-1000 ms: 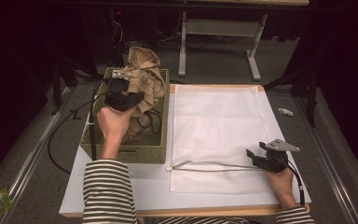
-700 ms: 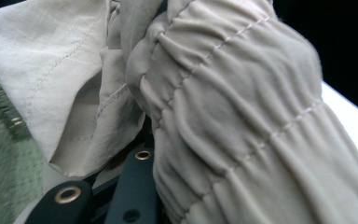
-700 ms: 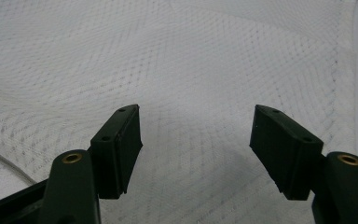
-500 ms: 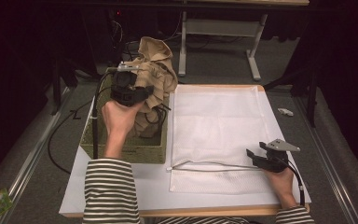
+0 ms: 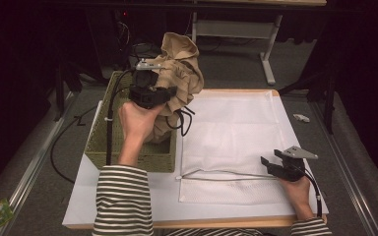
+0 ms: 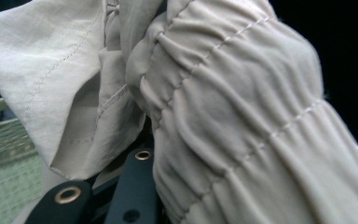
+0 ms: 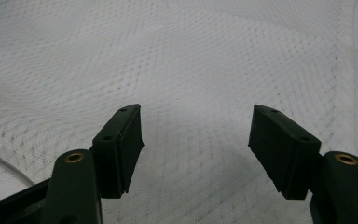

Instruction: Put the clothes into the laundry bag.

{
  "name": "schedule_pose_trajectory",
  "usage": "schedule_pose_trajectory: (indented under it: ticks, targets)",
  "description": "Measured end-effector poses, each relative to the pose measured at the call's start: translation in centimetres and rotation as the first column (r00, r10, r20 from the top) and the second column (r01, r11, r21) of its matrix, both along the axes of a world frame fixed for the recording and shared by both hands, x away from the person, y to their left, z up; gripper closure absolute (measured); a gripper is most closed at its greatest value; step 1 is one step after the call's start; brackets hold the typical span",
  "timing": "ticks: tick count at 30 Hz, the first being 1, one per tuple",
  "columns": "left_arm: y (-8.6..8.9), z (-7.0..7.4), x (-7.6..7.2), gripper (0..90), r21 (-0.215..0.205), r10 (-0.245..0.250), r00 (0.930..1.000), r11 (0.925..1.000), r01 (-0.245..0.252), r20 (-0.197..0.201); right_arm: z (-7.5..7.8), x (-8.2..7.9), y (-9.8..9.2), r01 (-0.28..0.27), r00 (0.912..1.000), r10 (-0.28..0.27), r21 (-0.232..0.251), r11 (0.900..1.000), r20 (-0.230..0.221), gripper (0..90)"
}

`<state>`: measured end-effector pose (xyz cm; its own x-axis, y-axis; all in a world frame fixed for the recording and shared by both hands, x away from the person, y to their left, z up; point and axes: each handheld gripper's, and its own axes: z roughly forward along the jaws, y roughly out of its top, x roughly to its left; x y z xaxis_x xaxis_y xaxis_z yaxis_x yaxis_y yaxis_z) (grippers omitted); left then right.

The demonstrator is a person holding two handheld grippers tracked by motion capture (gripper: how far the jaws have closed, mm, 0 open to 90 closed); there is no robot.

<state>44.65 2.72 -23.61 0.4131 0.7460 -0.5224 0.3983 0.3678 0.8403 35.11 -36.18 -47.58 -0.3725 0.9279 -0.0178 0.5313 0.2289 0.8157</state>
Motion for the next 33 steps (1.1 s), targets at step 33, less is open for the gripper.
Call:
schedule_pose_trajectory:
  ticks: [33]
  targets:
    - [-9.9, 3.1, -2.7, 70.4, -0.086, -0.266, 0.9623, 0.959, 0.27, 0.057, 0.1, -0.2, -0.3, 0.003, 0.9996, -0.004, 0.031, 0.999, 0.028, 36.8]
